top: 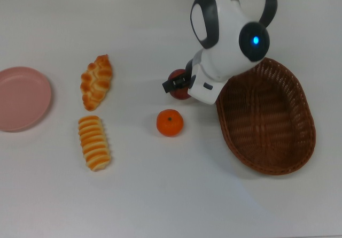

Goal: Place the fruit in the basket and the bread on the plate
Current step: 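Carry the red apple to the wicker basket and release it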

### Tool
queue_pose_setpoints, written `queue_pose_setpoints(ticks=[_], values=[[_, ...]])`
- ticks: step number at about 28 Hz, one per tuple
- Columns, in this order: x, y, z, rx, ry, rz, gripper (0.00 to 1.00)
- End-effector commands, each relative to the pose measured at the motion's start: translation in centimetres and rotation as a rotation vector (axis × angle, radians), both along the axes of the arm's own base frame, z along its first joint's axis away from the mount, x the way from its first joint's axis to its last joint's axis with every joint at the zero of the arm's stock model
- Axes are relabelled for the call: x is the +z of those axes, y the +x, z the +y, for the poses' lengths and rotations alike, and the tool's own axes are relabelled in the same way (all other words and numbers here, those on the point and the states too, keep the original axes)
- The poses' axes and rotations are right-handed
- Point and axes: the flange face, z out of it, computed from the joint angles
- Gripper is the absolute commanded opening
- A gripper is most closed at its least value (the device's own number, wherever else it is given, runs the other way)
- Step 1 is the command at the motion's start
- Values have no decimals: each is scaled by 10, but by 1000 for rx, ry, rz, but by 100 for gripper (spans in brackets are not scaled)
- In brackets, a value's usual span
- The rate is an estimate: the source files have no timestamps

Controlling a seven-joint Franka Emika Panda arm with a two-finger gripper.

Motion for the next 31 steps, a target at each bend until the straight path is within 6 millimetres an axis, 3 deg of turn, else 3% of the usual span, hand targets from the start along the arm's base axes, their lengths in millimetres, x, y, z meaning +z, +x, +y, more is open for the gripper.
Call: queue_pose_setpoints(ticks=[1,3,7,12,16,21,22,23,24,25,28,31], values=[[74,3,1,-37,100,-111,0],[86,6,9,-26,119,-147,0],[92,7,62,41,206,-270,4],[59,-9,123,66,184,-326,2],[27,-25,146,95,136,-299,2],[1,-37,143,105,106,-246,5],[-3,-39,142,107,100,-238,14],[-6,-40,140,109,88,-233,35],[-9,-40,138,113,74,-232,63],[-9,-39,135,119,55,-237,100],[-2,-34,125,108,53,-236,100],[19,-16,91,23,92,-258,100]])
